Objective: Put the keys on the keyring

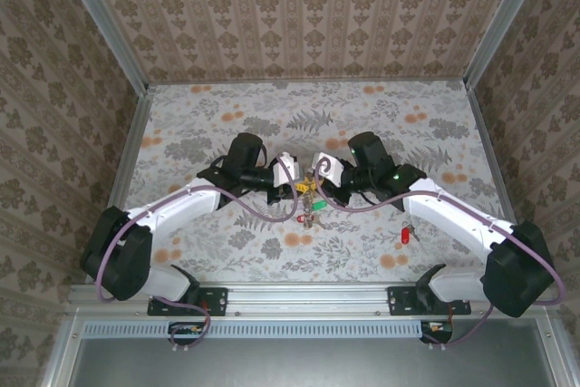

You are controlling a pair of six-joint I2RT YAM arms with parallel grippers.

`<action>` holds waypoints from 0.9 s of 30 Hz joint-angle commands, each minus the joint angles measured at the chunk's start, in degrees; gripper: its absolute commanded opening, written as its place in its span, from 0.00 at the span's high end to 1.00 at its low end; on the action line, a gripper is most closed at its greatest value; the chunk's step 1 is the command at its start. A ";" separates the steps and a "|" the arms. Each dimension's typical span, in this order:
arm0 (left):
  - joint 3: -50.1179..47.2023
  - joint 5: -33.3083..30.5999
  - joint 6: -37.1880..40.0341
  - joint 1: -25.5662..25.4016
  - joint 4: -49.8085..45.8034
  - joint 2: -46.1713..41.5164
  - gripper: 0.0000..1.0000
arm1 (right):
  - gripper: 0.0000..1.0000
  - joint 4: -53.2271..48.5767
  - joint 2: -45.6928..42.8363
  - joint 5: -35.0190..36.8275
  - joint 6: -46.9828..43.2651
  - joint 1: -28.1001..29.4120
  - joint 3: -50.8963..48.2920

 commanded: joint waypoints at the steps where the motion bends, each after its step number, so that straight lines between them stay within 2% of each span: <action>1: 1.25 0.33 0.99 -0.48 0.19 -1.64 0.81 | 1.00 -1.04 0.01 0.51 -1.05 0.58 2.43; 12: -1.43 -0.70 -0.75 -0.30 3.64 -3.61 0.77 | 1.00 -0.09 0.20 0.81 -0.61 0.67 2.08; 27: 0.63 1.32 0.76 -0.45 0.46 -1.01 0.84 | 1.00 2.97 -0.73 -2.08 1.26 0.66 1.58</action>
